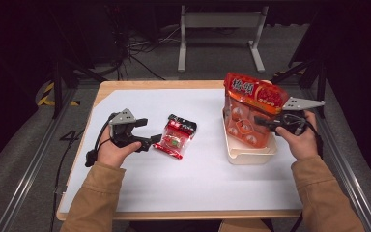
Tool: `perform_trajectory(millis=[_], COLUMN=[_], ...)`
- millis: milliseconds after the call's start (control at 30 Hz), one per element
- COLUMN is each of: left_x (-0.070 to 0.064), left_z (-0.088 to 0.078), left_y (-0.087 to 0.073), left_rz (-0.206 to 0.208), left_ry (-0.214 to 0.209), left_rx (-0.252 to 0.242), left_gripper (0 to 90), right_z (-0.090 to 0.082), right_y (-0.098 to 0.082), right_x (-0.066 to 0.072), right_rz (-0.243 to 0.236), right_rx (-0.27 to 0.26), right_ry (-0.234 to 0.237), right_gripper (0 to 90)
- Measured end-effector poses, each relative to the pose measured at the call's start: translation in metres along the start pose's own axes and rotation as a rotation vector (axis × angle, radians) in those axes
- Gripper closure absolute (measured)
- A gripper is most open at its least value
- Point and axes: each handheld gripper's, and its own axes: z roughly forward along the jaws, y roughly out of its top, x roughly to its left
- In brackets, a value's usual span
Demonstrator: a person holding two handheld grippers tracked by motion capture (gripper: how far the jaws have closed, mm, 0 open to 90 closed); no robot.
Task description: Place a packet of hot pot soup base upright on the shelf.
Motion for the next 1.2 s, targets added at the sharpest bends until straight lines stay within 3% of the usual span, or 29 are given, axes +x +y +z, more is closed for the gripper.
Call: perform_trajectory(millis=[67,433,967,1200], left_x=[0.0,0.0,-0.001,0.0], left_z=[0.0,0.002,0.009,0.01], left_y=[0.0,0.0,-0.005,-0.006], left_rz=[-0.001,0.009,-0.021,-0.022], left_ry=[-0.001,0.002,-0.003,0.003], left_rx=[0.001,0.011,0.002,0.022], left_gripper=[14.0,13.9,15.9,15.6], right_z=[0.009,0.006,-0.001,-0.003], right_y=[-0.006,-0.012,-0.027,-0.025], right_x=[0.005,0.0,-0.003,0.001], right_rz=[-0.031,0.023,0.087,0.061], right_rx=[0.016,-0.007,-0.042,-0.038], right_ry=[-0.011,-0.006,-0.026,-0.041], right_gripper=[69.8,69.7,69.8,65.4])
